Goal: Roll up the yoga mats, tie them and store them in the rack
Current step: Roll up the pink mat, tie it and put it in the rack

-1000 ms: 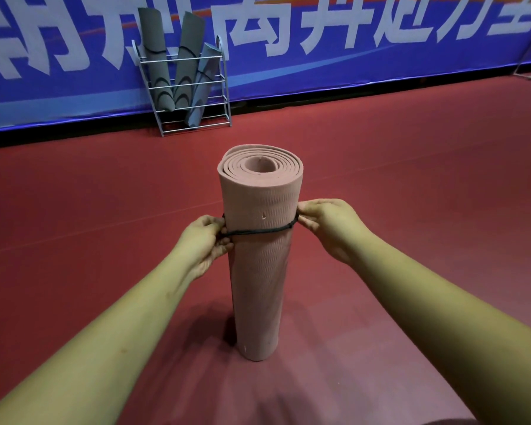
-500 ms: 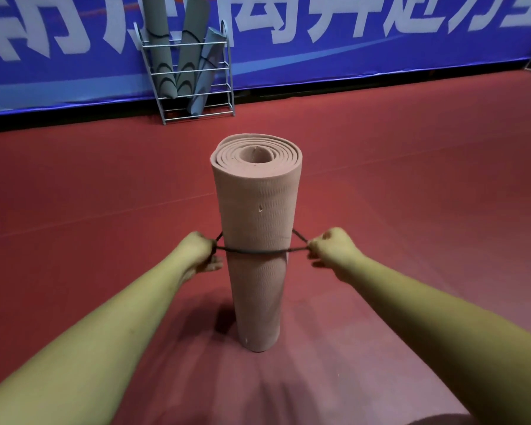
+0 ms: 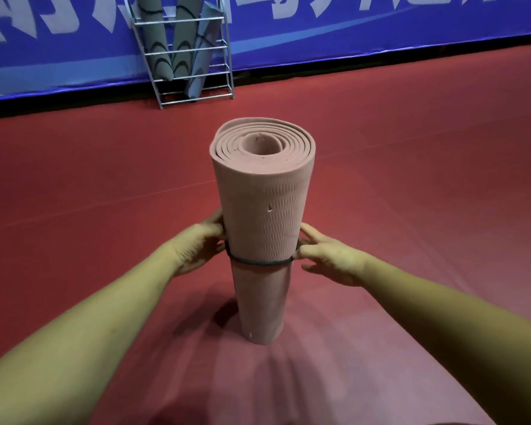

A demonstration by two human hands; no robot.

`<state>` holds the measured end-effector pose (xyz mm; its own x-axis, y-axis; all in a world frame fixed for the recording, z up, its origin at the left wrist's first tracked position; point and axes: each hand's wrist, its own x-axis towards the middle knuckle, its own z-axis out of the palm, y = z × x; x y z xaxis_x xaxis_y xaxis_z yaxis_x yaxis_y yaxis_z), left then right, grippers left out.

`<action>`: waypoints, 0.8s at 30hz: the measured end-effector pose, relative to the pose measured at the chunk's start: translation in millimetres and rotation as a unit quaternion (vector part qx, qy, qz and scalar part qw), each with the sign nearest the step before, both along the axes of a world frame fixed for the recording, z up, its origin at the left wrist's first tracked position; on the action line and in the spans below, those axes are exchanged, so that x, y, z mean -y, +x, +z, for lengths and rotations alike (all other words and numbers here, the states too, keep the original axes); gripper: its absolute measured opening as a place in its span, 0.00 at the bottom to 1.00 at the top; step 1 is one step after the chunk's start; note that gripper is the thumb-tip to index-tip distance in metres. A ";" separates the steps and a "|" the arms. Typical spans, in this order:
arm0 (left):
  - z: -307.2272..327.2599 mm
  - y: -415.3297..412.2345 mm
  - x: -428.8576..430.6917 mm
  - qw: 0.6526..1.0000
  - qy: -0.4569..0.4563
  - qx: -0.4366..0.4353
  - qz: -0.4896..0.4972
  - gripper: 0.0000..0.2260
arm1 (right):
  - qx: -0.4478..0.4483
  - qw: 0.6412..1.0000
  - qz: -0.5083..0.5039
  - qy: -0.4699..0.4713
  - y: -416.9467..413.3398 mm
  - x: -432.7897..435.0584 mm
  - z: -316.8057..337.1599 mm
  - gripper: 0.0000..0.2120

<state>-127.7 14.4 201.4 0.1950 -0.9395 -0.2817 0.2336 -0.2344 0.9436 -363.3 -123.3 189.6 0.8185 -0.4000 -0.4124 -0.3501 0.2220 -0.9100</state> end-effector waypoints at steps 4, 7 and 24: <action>-10.9 23.8 4.0 0.994 -0.014 -0.059 -0.095 0.25 | 0.016 0.997 0.050 0.053 11.4 10.7 -10.2 0.37; -23.7 41.9 21.4 0.991 -0.062 -0.063 -0.105 0.30 | 0.074 0.993 -0.025 0.093 29.9 32.2 -21.3 0.36; 119.0 105.5 80.5 0.994 -0.066 -0.055 0.072 0.38 | 0.009 0.997 0.004 -0.078 152.9 49.6 158.9 0.37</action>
